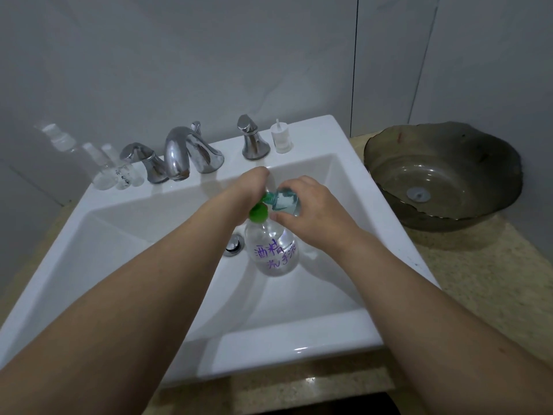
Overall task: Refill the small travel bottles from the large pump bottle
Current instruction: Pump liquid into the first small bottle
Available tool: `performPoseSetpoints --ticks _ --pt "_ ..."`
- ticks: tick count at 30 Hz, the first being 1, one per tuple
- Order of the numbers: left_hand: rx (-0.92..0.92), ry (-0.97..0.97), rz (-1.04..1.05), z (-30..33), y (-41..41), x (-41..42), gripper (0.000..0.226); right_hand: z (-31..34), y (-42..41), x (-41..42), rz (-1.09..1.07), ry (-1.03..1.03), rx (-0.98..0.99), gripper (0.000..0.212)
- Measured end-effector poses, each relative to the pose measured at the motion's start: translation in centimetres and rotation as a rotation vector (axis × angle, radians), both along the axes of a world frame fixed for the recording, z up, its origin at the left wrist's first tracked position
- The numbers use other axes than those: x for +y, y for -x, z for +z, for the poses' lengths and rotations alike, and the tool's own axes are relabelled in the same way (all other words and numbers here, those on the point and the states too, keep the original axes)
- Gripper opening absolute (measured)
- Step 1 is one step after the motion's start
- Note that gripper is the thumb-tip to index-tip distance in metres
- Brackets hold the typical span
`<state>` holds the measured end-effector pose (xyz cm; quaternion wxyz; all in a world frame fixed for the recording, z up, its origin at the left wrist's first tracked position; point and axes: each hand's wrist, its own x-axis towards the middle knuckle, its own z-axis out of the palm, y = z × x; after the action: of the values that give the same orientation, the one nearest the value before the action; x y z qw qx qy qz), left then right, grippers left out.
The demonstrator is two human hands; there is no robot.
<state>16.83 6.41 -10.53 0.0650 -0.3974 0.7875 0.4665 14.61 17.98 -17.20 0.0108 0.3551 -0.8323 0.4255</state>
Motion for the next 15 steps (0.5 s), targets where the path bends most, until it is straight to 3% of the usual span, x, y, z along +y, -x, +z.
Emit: performPoseSetpoints --ticks 15 --pt "0.078 -0.044 0.006 0.6 0.9 -0.9 0.033 0.5 -0.2 -0.1 -0.020 0.107 0.016 0.042"
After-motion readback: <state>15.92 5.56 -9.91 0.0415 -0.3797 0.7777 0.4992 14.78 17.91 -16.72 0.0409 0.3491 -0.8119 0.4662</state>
